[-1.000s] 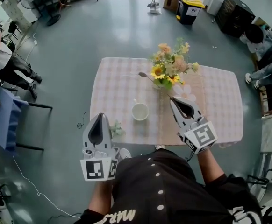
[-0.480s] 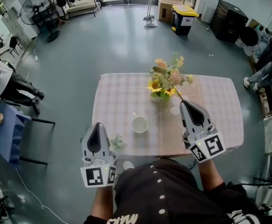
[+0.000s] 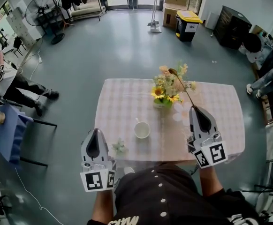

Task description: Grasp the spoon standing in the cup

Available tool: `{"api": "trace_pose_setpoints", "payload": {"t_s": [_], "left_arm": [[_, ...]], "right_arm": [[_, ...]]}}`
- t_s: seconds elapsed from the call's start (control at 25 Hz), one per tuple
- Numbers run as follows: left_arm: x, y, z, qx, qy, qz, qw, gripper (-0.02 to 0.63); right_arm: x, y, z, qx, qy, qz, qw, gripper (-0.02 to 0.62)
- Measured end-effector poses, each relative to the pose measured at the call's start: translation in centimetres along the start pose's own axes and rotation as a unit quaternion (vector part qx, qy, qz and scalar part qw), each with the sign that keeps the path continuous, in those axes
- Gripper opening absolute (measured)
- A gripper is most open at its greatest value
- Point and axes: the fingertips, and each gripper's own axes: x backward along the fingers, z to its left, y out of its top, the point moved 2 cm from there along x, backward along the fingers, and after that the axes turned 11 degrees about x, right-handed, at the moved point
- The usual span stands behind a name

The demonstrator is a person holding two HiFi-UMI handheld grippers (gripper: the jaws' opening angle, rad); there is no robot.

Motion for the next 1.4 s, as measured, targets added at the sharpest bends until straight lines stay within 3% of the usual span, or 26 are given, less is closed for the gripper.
{"api": "trace_pose_setpoints", "payload": {"t_s": [1.4], "left_arm": [[1.1,-0.1,-1.1,0.002,0.002,0.004,1.0000,0.017]], "right_arm": [[1.4,-0.7,0.3,0.013,0.011,0.017,1.000,0.005]]}}
